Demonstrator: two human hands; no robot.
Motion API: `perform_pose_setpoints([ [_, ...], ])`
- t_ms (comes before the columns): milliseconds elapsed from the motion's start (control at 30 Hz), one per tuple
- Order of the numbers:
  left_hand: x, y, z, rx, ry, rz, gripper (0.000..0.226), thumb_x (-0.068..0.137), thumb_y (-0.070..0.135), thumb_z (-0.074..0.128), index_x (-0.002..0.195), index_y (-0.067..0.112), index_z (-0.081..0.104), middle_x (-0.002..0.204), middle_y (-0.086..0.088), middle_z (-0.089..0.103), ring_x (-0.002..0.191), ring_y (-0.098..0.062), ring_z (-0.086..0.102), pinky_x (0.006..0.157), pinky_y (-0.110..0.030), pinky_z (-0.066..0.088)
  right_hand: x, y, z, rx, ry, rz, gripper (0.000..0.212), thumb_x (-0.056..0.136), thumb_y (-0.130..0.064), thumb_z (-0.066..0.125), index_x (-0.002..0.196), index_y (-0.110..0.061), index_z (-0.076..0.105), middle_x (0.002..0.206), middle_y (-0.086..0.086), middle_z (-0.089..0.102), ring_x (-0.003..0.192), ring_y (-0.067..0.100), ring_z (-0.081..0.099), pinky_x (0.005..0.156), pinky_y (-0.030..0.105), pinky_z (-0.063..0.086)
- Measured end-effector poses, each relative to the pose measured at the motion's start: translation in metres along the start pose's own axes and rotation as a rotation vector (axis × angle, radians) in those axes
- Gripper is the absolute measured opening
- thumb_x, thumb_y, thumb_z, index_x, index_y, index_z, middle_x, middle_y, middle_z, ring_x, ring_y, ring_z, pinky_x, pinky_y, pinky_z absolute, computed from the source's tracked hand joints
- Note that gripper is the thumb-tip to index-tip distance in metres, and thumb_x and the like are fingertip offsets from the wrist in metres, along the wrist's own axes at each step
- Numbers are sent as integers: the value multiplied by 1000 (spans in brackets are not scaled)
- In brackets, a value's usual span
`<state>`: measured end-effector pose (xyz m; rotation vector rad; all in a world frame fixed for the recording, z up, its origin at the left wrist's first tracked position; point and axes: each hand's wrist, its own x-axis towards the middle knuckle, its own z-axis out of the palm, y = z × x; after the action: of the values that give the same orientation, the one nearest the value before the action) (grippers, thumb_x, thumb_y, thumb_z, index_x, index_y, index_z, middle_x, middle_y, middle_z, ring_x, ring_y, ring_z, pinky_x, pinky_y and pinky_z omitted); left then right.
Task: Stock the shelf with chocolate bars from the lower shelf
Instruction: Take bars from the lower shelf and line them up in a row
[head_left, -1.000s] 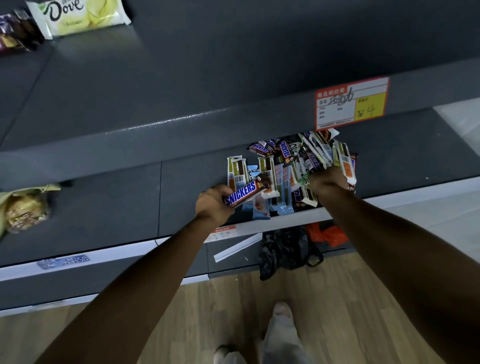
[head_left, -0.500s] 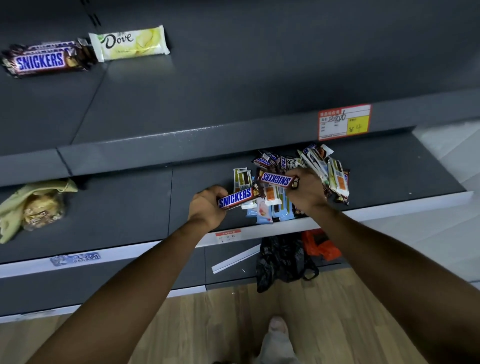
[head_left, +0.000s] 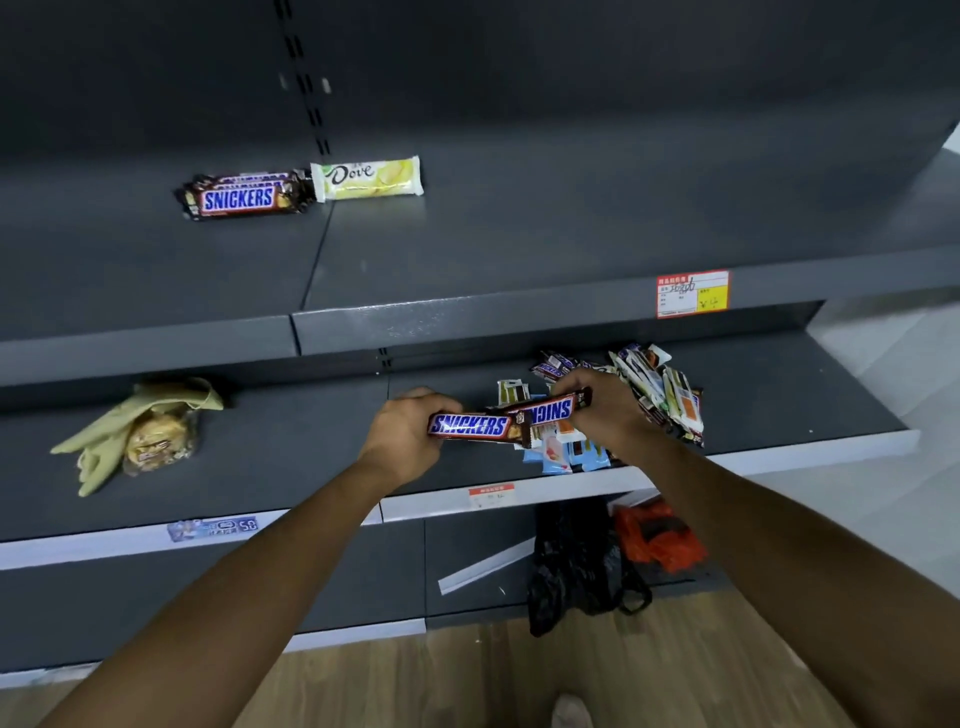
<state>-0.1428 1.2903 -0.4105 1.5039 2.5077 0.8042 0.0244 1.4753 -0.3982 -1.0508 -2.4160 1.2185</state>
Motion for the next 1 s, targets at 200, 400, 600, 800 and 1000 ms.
perform_pose_setpoints([
  [200,-14,16,-49,-21,170,282,38,68,2,75,103,14,71,99,-1,68,89,-20,62,82,-32,51,-21,-43,10,-34,-24,-183,34,74,7,66,87,-25,62,81,-14,61,76,-1,56,62,12,40],
  [400,-26,21,-96,7,259,377,38,66,6,75,103,16,70,100,2,69,92,-16,63,85,-33,51,-41,-86,7,80,-43,-369,31,72,8,69,91,-16,65,90,-2,67,88,9,63,79,27,51],
  [600,-28,19,-141,27,356,412,40,66,1,71,104,14,68,102,2,67,95,-12,57,86,-18,40,-57,-143,-4,172,-85,-446,23,76,-1,72,92,-14,62,89,-1,66,87,8,63,75,19,50],
  [800,-14,3,-174,88,506,355,40,70,4,75,108,11,67,105,-3,68,98,-22,60,87,-26,42,-40,-170,-9,209,-24,-394,33,75,6,68,87,-24,62,88,3,67,81,13,61,77,30,48],
  [1000,10,-29,-193,167,583,232,43,67,-1,76,107,11,68,105,-4,69,97,-27,61,88,-22,38,1,-177,-18,298,39,-324,34,74,4,72,89,-25,63,91,-1,64,80,9,59,71,22,46],
])
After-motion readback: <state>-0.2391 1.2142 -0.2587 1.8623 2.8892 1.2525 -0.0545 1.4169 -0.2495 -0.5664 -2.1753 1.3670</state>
